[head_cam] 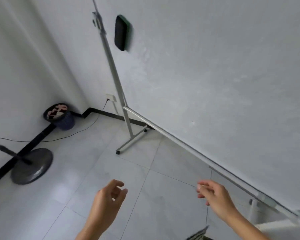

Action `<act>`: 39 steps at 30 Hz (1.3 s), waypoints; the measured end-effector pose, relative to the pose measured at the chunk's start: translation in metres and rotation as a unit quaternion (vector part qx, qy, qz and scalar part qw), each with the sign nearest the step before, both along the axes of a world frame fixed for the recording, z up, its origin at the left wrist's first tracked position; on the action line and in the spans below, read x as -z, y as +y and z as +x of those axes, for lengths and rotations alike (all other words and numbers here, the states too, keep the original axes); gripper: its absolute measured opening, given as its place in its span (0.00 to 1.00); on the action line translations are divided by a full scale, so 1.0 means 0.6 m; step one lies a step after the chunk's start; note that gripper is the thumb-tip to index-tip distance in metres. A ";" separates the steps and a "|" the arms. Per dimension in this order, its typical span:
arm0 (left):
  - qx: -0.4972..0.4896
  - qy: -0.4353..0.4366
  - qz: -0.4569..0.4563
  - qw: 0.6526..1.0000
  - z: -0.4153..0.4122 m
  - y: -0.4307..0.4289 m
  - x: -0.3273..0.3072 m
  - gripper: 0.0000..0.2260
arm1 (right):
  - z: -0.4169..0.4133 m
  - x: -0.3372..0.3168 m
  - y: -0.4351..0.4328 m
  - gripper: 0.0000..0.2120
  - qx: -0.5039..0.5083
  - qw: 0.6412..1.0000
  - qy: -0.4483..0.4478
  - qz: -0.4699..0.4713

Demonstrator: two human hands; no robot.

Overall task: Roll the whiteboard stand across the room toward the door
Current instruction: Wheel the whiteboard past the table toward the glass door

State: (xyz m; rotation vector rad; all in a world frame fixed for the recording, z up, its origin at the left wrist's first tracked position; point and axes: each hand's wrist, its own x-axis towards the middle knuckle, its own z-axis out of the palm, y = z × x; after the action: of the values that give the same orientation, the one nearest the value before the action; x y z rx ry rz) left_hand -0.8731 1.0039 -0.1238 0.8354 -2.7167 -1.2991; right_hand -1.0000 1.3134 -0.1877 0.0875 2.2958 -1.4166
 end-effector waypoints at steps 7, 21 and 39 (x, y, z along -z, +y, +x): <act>-0.106 -0.011 0.025 0.994 0.007 -0.159 0.028 0.05 | -0.101 -0.007 -0.232 0.03 -0.094 0.995 -0.005 -0.012; -0.230 -0.009 0.058 0.971 -0.261 -0.556 0.021 0.06 | -0.448 0.042 -0.656 0.03 -0.128 0.991 -0.020 -0.019; 0.069 0.010 0.046 0.997 -0.757 -1.143 -0.012 0.11 | -0.708 0.010 -1.132 0.03 0.130 0.988 0.072 -0.036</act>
State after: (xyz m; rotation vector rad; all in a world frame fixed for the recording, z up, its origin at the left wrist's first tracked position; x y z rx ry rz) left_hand -1.3271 0.3181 -0.1169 0.6467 -2.7614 -1.4582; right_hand -1.4247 0.6344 -0.1937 0.2793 2.4156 -1.6833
